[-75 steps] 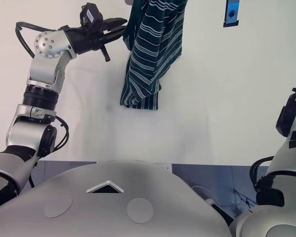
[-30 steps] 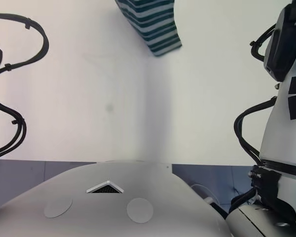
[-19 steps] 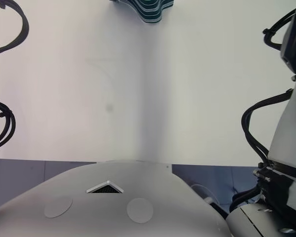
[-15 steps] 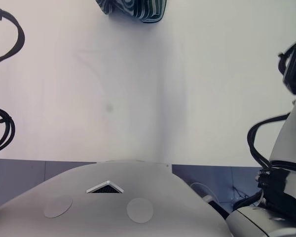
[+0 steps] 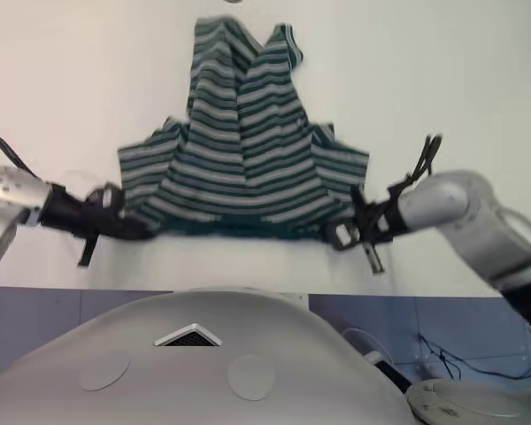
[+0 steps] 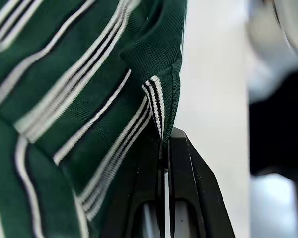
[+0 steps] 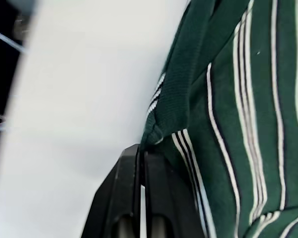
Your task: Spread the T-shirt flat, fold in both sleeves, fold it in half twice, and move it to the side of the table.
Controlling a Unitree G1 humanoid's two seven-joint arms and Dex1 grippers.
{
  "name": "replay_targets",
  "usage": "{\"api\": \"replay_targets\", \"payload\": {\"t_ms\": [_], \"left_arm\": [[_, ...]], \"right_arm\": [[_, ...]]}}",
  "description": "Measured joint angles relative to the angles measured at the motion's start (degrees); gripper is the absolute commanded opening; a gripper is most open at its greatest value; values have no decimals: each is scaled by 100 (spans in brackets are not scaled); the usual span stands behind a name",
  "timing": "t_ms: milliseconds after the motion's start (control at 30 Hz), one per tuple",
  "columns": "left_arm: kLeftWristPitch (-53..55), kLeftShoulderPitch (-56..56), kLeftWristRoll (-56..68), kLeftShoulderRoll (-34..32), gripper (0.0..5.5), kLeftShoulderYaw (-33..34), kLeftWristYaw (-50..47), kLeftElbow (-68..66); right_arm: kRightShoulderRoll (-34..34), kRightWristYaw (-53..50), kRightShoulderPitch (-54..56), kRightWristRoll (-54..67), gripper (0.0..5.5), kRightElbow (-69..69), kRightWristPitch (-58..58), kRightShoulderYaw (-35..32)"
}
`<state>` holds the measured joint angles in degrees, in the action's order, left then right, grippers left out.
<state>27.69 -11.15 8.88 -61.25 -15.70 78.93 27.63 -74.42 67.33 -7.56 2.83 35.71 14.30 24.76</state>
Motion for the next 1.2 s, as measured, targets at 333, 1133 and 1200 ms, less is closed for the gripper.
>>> {"api": "replay_targets", "payload": {"t_ms": [333, 1133, 1200], "left_arm": [[2271, 1793, 3597, 51, 50, 1952, 292, -189], [-1944, 4801, -832, 3945, 0, -17, -3467, -7300], [-1922, 4793, -776, 4086, 0, 40, -3445, -7254]], "right_arm": [[1082, 327, 1603, 2960, 83, -434, 2449, -2212], [2793, -1799, 1808, -553, 2, -2615, 1022, -166], [2997, -1819, 1908, -533, 2, -2796, 998, -207]]}}
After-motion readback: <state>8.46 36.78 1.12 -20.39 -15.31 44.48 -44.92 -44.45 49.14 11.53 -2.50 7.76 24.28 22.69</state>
